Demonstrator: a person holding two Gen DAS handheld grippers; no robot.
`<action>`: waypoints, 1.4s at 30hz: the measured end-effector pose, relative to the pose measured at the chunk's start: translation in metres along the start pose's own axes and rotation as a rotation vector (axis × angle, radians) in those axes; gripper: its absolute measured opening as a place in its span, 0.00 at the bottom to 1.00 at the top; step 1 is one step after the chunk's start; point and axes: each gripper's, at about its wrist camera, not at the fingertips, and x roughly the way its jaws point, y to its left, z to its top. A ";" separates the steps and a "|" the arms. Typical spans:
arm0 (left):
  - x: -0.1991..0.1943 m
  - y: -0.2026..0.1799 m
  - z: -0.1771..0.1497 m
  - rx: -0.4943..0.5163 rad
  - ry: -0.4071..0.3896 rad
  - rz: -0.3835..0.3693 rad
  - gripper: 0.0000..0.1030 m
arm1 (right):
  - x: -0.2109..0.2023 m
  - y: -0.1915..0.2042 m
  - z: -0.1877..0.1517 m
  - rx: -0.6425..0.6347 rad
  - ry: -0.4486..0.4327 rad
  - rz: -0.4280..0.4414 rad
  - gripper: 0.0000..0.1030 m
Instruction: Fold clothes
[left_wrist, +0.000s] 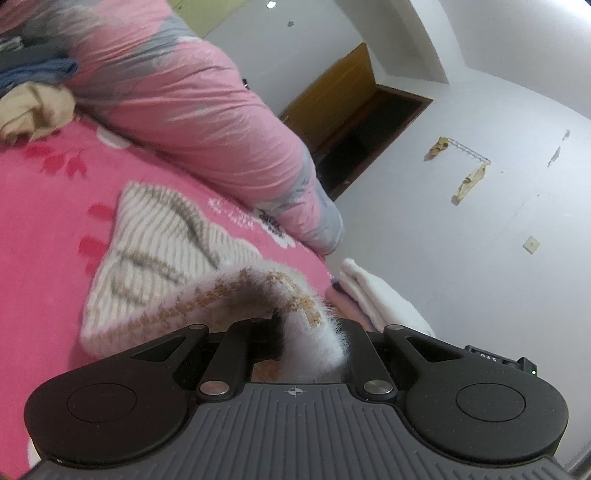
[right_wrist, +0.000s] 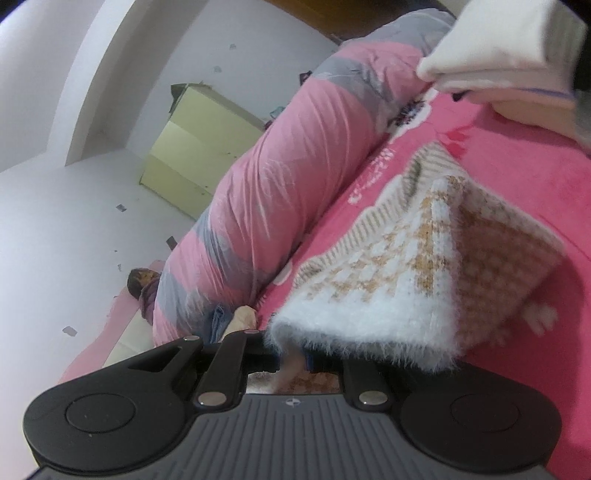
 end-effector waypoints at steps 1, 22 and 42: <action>0.005 0.001 0.006 0.005 -0.001 -0.001 0.07 | 0.005 0.000 0.006 -0.005 0.002 0.005 0.12; 0.232 0.105 0.108 -0.004 0.084 0.180 0.14 | 0.226 -0.082 0.144 0.076 0.071 -0.069 0.19; 0.139 0.181 0.124 -0.489 0.022 0.136 0.41 | 0.171 -0.134 0.158 0.318 0.019 -0.016 0.48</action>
